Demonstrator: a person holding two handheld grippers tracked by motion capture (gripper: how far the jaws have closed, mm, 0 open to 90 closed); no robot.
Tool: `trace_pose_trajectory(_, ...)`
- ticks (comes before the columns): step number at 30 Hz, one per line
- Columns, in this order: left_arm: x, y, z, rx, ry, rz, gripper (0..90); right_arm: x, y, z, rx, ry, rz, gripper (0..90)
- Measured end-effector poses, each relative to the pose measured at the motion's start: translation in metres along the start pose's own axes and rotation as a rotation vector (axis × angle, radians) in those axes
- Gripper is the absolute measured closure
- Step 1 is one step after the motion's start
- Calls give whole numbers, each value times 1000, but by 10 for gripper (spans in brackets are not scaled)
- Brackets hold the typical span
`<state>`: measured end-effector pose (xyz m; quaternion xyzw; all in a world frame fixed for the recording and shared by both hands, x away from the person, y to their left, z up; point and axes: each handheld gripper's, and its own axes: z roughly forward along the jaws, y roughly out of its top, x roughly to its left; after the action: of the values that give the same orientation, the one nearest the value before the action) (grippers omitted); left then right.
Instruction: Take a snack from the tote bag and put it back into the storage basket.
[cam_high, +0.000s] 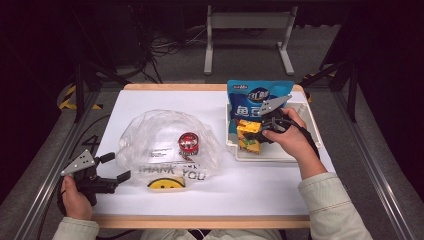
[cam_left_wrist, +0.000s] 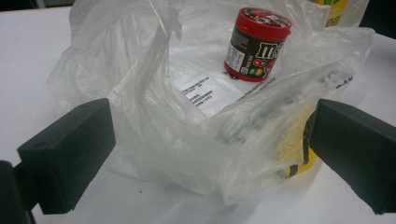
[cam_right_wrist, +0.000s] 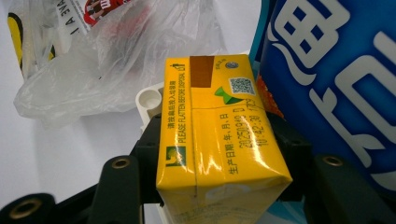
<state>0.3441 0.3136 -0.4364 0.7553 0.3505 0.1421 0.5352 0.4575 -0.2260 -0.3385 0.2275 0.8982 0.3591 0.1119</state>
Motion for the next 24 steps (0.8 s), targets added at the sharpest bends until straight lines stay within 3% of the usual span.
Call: trace_pose_trajectory(24,0,0,1,6,-1,0,11,-6,-14,21,19,15,-3,488)
